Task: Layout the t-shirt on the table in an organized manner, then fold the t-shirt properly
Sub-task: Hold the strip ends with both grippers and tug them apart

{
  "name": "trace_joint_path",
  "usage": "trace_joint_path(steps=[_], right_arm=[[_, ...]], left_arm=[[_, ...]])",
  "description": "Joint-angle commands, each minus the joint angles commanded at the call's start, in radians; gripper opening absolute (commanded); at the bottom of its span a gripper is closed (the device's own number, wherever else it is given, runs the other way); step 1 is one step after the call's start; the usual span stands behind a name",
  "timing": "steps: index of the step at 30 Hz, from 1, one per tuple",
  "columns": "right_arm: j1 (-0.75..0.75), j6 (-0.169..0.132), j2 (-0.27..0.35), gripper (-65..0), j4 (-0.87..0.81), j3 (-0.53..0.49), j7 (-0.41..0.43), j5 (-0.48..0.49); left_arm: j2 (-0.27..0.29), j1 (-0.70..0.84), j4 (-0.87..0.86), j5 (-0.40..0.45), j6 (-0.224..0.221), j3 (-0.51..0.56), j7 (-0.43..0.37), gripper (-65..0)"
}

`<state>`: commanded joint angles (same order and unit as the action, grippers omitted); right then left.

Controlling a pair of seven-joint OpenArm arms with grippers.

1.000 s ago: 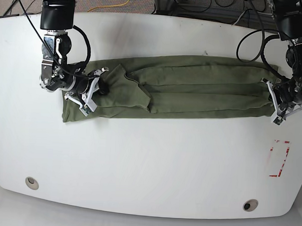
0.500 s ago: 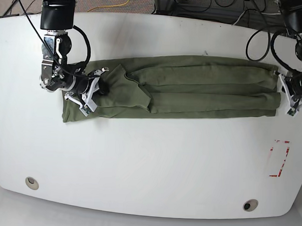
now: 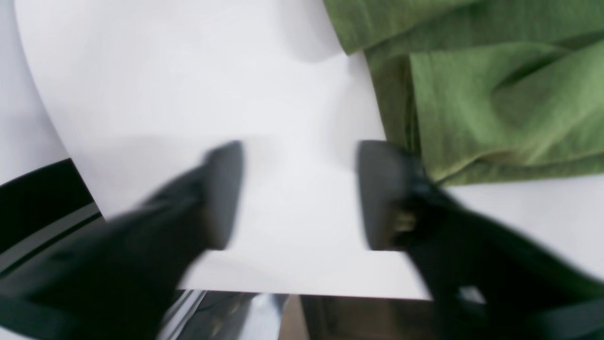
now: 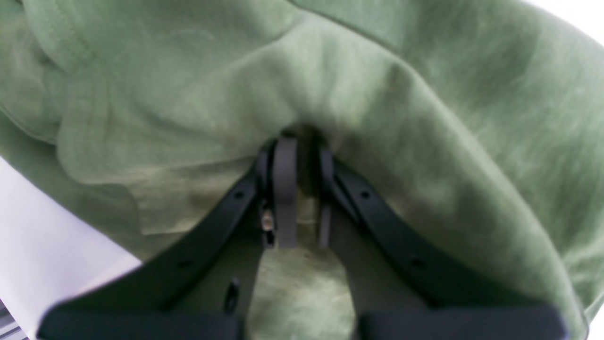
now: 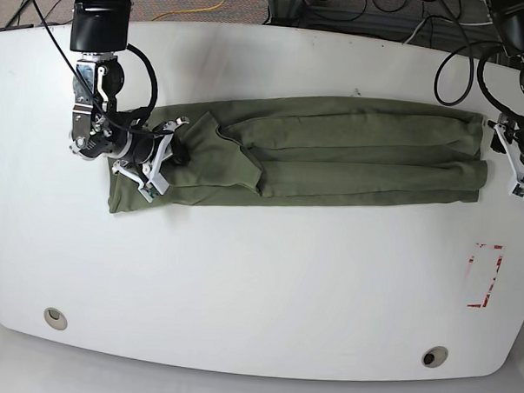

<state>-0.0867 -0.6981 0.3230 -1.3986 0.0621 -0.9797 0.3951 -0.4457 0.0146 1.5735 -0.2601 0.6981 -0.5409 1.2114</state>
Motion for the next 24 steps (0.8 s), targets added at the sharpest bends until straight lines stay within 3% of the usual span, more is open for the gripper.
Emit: trace_joint_path(steps=[6,11,24], right_arm=[[0.000,0.000,0.000,-59.3,0.002,0.000,0.000,0.000],[0.000,0.000,0.000,-59.3,0.002,0.000,0.000,0.000],[0.003,0.000,0.000,-59.3,0.002,0.000,0.000,0.003]], left_arm=[[0.012,-0.020,-0.055,-0.115,0.000,-0.029,0.002,-22.4],[0.011,-0.052,-0.238,-0.252,0.000,-0.028,-0.005,-22.4],[0.011,-0.092,-0.370,-0.253,0.000,0.009,-0.054,-22.4]])
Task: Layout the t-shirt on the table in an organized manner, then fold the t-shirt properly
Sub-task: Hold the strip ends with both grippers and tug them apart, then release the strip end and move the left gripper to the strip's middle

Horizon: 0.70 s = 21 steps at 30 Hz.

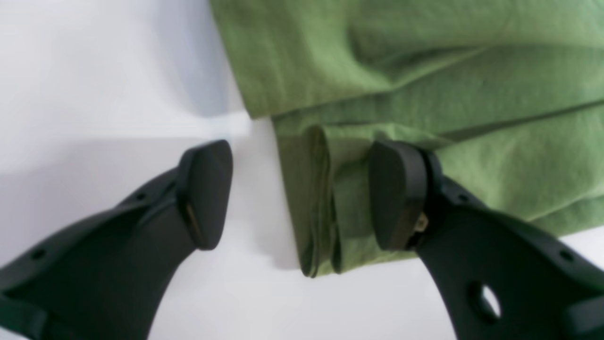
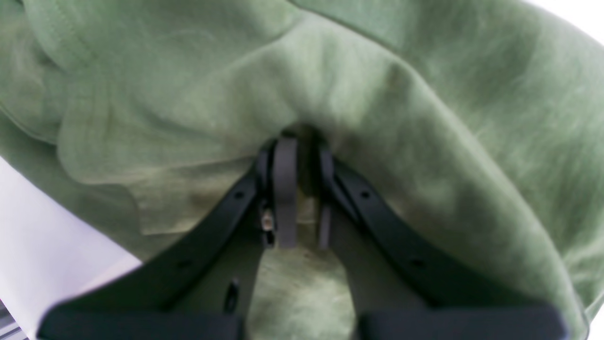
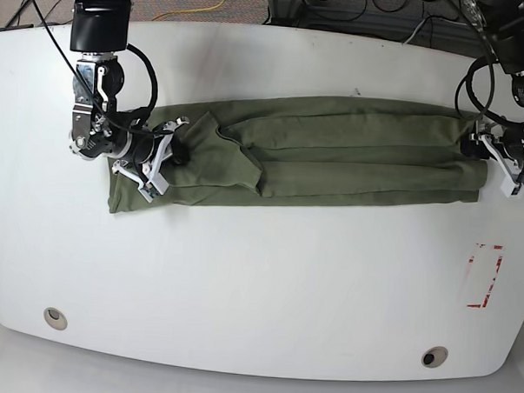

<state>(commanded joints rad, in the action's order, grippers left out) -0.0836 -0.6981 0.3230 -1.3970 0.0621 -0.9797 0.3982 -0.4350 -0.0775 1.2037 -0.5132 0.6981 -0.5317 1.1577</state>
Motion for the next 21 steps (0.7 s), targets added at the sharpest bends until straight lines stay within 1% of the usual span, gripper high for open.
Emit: trace_joint_path(steps=[7,11,15,21], right_arm=[[0.002,0.000,0.000,-59.3,0.000,0.000,0.000,0.003],[0.002,0.000,0.000,-59.3,0.000,0.000,0.000,0.003],[0.002,0.000,0.000,-59.3,0.000,0.002,0.000,0.003],[0.002,0.000,0.000,-59.3,0.000,0.003,0.000,0.003]], left_arm=[[0.008,-0.002,-0.012,-0.005,0.000,0.015,0.005,-22.8],[0.021,0.002,-0.011,-0.006,0.000,0.055,0.006,-23.1],[0.031,0.005,-0.012,-0.006,0.000,0.064,0.006,-23.3],[0.063,0.008,-0.012,-0.005,0.000,0.068,0.020,-30.1]])
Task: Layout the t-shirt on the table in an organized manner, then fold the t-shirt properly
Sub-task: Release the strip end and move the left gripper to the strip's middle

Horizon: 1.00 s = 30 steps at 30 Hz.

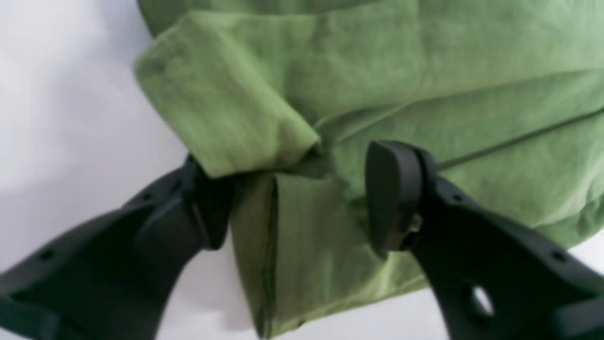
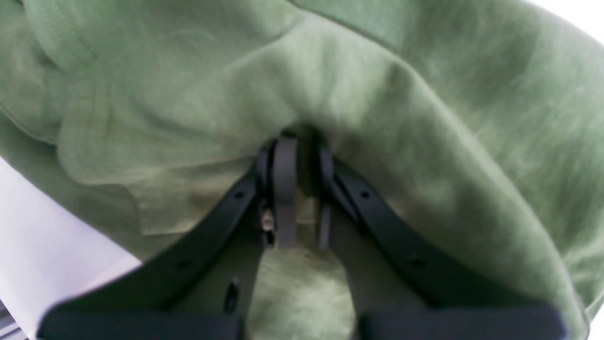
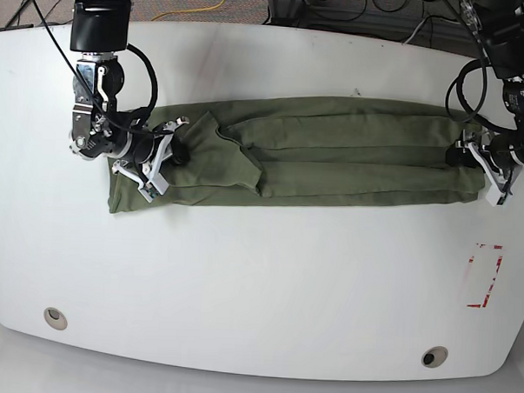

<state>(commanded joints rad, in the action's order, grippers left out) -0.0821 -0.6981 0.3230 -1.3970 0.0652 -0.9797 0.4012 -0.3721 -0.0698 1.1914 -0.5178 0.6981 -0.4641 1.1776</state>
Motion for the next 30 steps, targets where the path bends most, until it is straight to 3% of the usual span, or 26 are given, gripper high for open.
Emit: trace_joint_path(steps=[3,6,9,20,30], right_arm=[[0.000,0.000,0.000,-59.3,0.000,-0.002,0.000,0.000],[0.000,0.000,0.000,-59.3,0.000,0.000,0.000,0.002],[0.000,0.000,0.000,-59.3,0.000,0.002,0.000,0.002],[-0.002,0.000,0.000,-59.3,0.000,0.003,0.000,0.000],[-0.002,0.000,0.000,-59.3,0.000,0.003,0.000,0.000]], left_arm=[[0.006,0.000,0.003,-0.002,0.000,0.000,0.005,-34.2],[0.006,0.000,0.003,0.000,0.000,0.000,0.005,-46.3],[0.008,0.000,0.003,0.002,0.000,0.002,0.005,-53.9],[0.000,0.043,0.089,-0.002,0.000,0.002,0.009,-54.9],[0.026,0.078,0.387,0.003,0.000,-0.002,0.146,-60.0]])
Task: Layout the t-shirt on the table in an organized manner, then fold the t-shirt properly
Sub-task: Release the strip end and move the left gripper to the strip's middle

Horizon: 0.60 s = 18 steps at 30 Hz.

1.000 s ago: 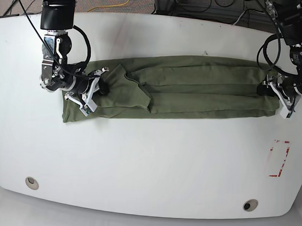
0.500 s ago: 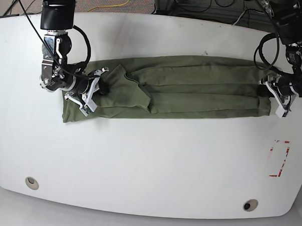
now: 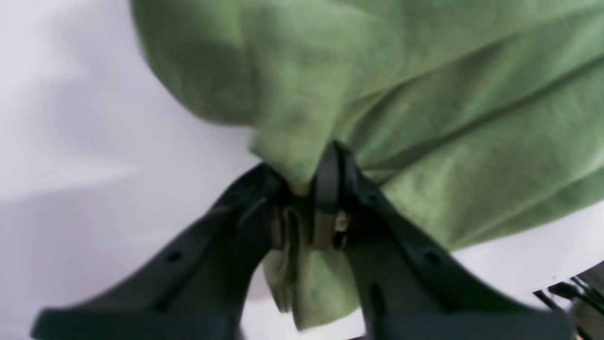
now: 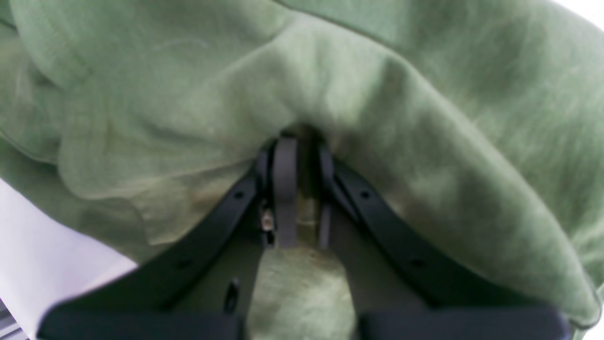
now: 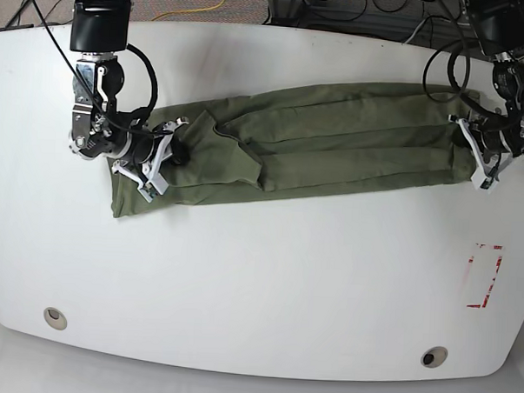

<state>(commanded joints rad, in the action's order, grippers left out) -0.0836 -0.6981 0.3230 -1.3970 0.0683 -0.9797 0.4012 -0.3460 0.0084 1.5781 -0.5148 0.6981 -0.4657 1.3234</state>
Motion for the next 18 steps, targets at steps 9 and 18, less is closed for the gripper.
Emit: trace_joint_path(steps=[9,18], right_arm=[[-0.003,0.000,0.000,-59.3,0.000,0.000,0.000,0.000],[-0.003,0.000,0.000,-59.3,0.000,0.000,0.000,-0.003]], left_arm=[[0.031,-0.008,0.186,-0.005,0.000,0.052,0.073,-60.0],[0.103,-0.044,0.269,-0.005,0.000,0.233,0.073,-59.9]])
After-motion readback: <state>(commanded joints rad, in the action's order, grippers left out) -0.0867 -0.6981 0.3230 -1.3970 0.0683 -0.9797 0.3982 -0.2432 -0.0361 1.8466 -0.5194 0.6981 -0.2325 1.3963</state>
